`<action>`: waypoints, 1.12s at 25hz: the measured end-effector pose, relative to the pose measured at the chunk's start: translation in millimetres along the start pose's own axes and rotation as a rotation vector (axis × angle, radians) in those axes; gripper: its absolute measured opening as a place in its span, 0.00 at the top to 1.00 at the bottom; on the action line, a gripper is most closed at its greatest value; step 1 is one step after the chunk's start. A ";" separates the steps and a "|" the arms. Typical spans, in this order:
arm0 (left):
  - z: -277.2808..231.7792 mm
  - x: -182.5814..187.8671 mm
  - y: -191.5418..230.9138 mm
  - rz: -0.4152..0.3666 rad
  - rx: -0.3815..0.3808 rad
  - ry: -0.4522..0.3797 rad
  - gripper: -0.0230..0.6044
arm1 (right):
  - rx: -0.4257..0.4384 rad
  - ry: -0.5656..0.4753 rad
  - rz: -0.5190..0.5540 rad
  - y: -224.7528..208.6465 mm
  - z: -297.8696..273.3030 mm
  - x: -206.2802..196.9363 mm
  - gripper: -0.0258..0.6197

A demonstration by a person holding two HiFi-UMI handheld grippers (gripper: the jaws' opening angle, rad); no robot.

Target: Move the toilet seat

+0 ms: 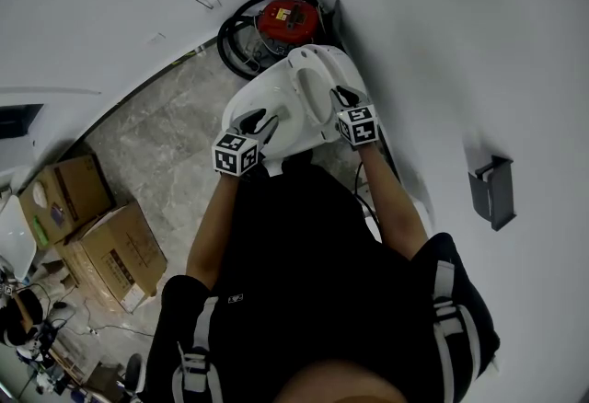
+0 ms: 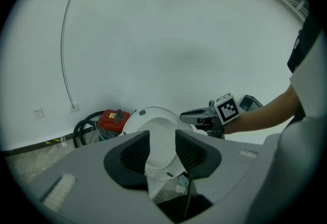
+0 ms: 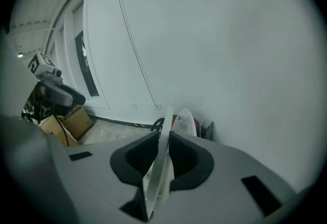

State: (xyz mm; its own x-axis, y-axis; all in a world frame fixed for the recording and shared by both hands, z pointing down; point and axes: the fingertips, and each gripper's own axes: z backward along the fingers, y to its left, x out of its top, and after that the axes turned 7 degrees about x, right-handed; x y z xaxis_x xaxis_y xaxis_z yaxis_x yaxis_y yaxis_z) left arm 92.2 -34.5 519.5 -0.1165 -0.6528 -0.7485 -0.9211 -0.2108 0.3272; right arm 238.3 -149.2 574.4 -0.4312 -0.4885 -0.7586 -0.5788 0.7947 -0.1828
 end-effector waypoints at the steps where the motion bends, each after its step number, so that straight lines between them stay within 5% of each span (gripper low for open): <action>1: 1.1 0.0 0.5 0.001 0.003 0.000 0.71 | -0.016 0.003 0.007 -1.9 0.8 -0.3 0.86; 16: 11.9 10.7 2.5 -0.032 -0.017 -0.042 0.73 | -0.072 -0.040 -0.054 -10.9 24.7 -6.4 0.76; 20: 17.9 18.8 13.1 -0.049 -0.029 -0.062 0.76 | -0.112 -0.080 -0.027 3.3 37.8 5.9 0.95; 24: 28.6 27.5 20.0 -0.056 -0.074 -0.075 0.96 | -0.092 -0.093 -0.036 31.1 45.9 11.9 0.96; 28: 38.6 37.7 26.5 -0.133 -0.111 -0.075 0.96 | -0.115 -0.091 -0.049 53.2 49.6 12.5 0.96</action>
State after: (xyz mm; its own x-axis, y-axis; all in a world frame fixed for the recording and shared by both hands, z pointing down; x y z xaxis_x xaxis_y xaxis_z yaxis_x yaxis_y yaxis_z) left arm 49.1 -36.6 477.7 -0.0274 -0.5585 -0.8290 -0.8840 -0.3737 0.2809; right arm 236.4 -95.2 524.2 -0.3393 -0.4868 -0.8050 -0.6755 0.7216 -0.1516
